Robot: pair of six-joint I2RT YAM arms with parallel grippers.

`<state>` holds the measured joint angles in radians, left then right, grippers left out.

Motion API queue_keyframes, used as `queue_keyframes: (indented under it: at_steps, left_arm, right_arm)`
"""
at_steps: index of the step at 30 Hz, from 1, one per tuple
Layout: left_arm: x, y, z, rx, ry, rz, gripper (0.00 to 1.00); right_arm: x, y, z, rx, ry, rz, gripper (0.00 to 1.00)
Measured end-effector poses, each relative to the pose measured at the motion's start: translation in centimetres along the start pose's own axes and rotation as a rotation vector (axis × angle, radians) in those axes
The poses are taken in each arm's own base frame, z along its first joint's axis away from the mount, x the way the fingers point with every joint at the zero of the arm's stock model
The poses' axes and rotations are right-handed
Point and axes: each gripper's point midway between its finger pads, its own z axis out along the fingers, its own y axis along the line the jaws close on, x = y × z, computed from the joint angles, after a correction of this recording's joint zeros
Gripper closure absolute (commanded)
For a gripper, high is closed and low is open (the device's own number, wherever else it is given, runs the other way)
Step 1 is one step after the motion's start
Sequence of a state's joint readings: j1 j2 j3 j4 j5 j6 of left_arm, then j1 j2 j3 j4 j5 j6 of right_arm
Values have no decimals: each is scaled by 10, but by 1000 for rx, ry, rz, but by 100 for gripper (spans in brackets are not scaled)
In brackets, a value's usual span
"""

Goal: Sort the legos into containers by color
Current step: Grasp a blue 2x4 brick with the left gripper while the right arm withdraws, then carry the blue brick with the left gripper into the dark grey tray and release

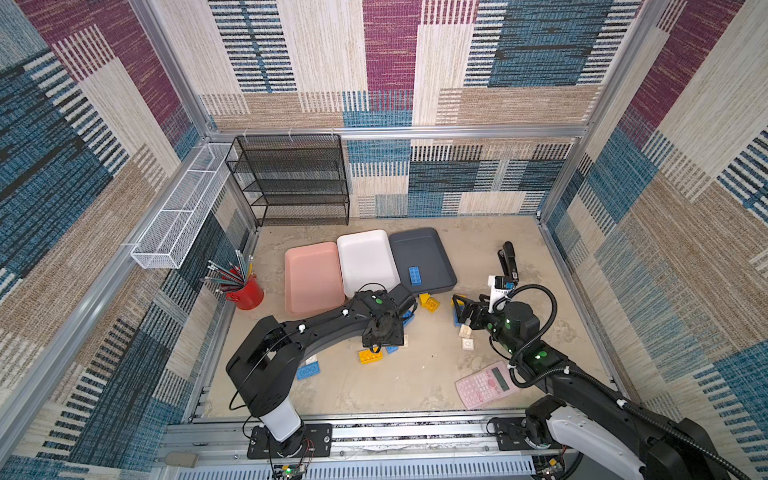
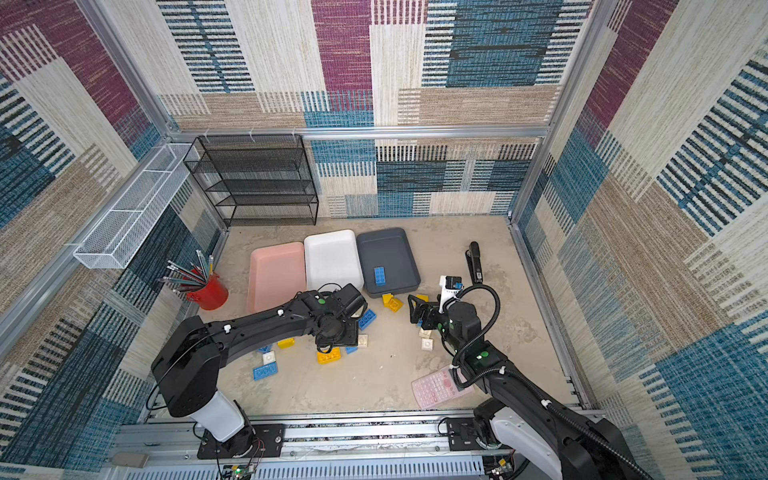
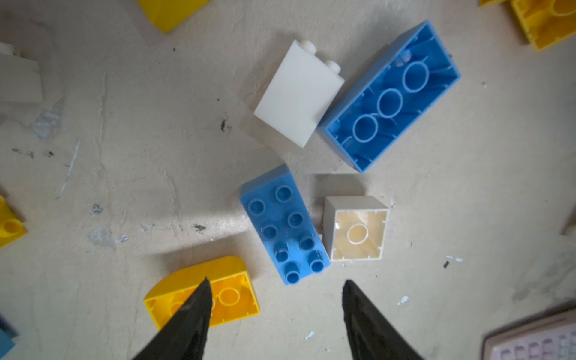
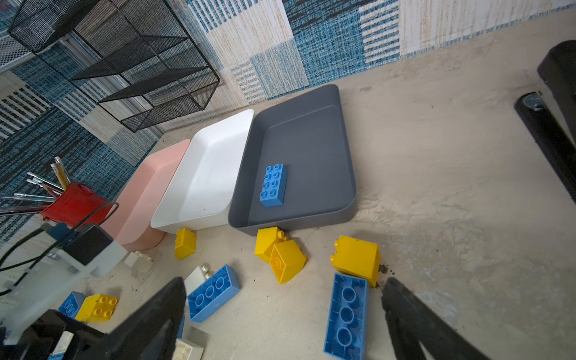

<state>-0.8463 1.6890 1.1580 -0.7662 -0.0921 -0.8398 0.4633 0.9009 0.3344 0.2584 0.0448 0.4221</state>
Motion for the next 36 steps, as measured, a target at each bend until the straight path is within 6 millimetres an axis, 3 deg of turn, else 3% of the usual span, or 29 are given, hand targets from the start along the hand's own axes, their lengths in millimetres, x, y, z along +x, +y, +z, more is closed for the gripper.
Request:
queue_keyframes:
  at_steps: [12,17,29,36]
  left_arm:
    - [-1,0,24,-66,36,-21,34]
    - [-1,4,31,-93,38,-19,42]
    - [-2,5,32,-99,38,-16,72]
    - [-9,2,17,-78,10,-7,73]
  right_arm:
    - [-3,-4,-3,11,-38,21,1]
    - [-3,-5,-2,19,-38,23,1]
    - [1,-8,1,29,-26,22,1]
    - [0,-7,1,26,-26,22,1]
